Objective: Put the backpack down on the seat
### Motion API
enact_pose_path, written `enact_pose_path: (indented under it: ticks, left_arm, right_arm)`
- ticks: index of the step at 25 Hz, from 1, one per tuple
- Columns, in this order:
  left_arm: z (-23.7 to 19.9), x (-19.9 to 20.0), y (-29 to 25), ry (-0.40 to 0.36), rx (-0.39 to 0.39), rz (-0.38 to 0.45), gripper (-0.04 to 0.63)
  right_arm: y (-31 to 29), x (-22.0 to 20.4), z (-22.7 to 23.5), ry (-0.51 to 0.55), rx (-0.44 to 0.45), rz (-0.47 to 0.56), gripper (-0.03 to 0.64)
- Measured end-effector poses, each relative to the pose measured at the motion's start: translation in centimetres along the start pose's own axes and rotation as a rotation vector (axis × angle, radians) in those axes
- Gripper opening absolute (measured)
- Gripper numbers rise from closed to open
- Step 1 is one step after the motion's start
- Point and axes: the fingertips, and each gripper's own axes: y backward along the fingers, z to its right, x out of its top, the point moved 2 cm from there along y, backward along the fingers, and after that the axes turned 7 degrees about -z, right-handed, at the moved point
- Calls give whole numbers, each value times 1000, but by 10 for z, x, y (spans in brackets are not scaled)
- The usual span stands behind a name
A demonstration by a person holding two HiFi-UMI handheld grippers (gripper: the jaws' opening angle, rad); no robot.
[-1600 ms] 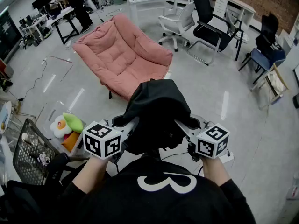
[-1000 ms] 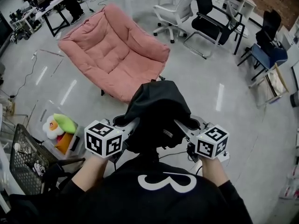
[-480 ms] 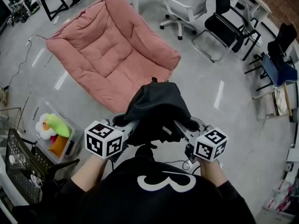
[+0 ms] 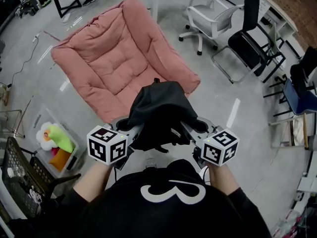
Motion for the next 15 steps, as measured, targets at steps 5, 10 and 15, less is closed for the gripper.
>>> enact_pose_path:
  ticks: [5, 10, 15]
  left_arm:
    - [-29, 32, -3, 31, 78, 46, 84]
    - [-68, 55, -17, 112, 174, 76, 84]
    - [-113, 73, -28, 234, 275, 100, 84]
  right_arm:
    - [-35, 42, 20, 50, 80, -8, 71]
    - [-86, 78, 49, 87, 189, -63, 71]
    - [-147, 113, 72, 123, 311, -149, 71]
